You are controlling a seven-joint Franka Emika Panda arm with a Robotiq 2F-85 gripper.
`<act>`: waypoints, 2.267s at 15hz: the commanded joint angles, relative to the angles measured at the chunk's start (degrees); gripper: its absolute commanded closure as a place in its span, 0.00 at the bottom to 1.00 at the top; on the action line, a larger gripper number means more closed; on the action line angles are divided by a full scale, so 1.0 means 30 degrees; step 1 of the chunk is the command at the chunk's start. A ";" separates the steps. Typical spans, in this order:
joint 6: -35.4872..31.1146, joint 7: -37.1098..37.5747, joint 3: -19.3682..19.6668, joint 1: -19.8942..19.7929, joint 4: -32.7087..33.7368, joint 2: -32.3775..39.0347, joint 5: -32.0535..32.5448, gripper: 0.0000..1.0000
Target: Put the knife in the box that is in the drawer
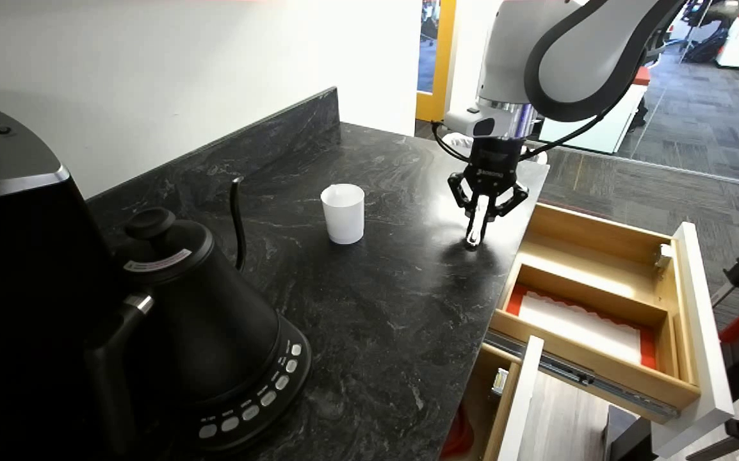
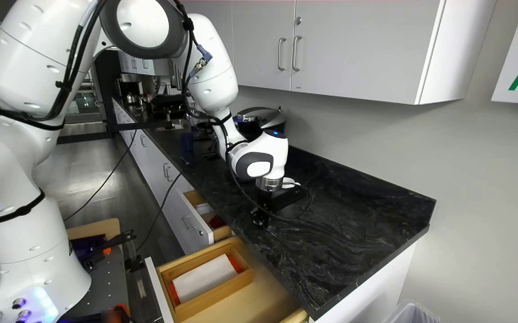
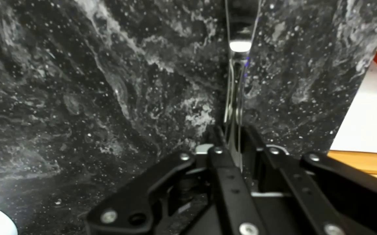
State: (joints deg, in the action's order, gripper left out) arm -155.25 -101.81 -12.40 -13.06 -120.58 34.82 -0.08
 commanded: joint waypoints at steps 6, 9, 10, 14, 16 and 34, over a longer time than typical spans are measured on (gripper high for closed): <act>-0.0299 0.0661 0.0490 0.0259 -0.1739 -0.3151 -0.0079 0.92; 0.0088 0.1637 0.0866 0.0659 -0.1902 -0.3933 -0.0070 0.92; 0.0130 0.1865 0.0974 0.0793 -0.2089 -0.4196 0.0044 0.92; 0.0618 0.2481 0.1695 0.1713 -0.2942 -0.4943 0.1137 0.92; 0.0711 0.2333 0.1849 0.2044 -0.3491 -0.5312 0.1762 0.92; 0.4929 -0.5548 0.2066 0.3930 -0.8218 -1.1141 0.6014 0.92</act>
State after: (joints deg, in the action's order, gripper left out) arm -143.26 -114.91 -6.91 -3.88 -142.73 5.34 14.82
